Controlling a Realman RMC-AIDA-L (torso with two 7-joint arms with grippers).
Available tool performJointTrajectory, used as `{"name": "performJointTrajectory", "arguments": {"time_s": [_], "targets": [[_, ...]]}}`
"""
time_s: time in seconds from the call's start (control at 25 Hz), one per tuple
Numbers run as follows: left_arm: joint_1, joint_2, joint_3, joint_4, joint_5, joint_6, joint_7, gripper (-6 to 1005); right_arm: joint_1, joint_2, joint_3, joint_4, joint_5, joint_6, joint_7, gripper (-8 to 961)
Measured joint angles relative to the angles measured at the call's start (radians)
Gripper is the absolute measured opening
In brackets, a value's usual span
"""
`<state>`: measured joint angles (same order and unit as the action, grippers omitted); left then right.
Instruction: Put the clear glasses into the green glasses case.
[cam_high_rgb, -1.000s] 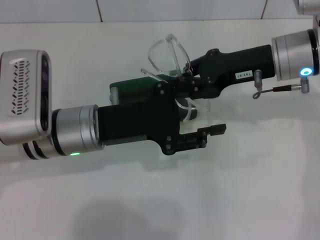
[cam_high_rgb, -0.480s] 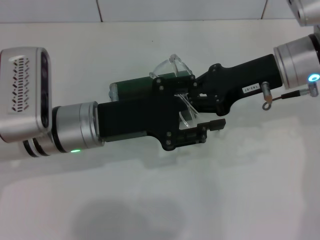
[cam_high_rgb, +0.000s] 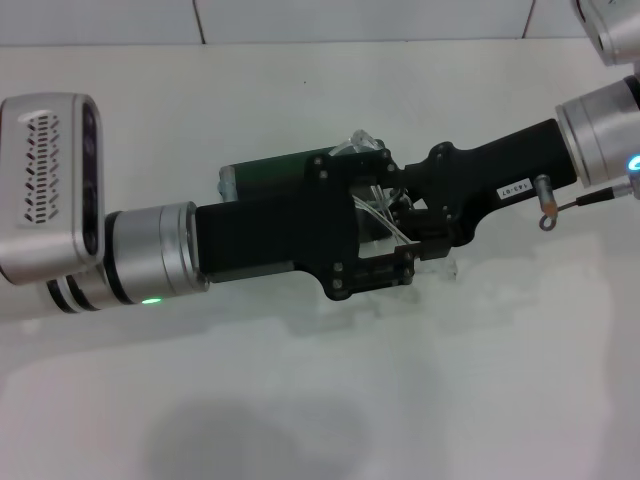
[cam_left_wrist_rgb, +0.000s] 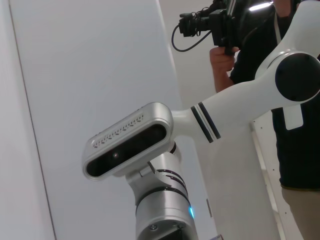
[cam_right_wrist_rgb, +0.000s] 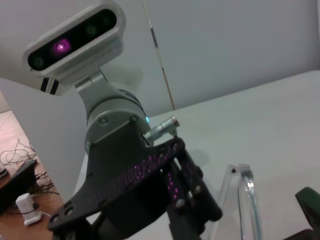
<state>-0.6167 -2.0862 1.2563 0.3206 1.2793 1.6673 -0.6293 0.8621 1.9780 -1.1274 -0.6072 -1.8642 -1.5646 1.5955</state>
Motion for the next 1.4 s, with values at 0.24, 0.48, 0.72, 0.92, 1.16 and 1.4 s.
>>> {"name": "performJointTrajectory", "arguments": {"time_s": [0.24, 0.48, 0.72, 0.92, 1.16, 1.4], "targets": [[0.010, 0.000, 0.000, 0.022, 0.000, 0.000, -0.002, 596, 0.000, -0.001, 0.000, 0.009, -0.012, -0.020, 0.003, 116], [0.014, -0.002, 0.000, 0.025, 0.000, 0.003, -0.003, 596, 0.000, -0.001, -0.001, 0.011, -0.045, -0.065, 0.025, 115], [0.015, -0.002, 0.000, 0.025, 0.000, 0.006, 0.000, 596, 0.011, -0.001, -0.002, 0.011, -0.092, -0.087, 0.056, 115], [0.018, -0.003, 0.000, 0.025, -0.006, 0.011, 0.003, 596, 0.010, -0.001, 0.003, 0.008, -0.095, -0.091, 0.060, 114], [0.078, 0.001, -0.005, 0.025, -0.115, 0.060, 0.036, 595, -0.032, 0.003, 0.024, -0.058, -0.093, 0.013, 0.063, 120], [0.184, 0.002, -0.127, 0.013, -0.248, 0.052, 0.035, 595, -0.085, 0.042, -0.016, -0.252, -0.148, 0.138, 0.063, 129]]}}
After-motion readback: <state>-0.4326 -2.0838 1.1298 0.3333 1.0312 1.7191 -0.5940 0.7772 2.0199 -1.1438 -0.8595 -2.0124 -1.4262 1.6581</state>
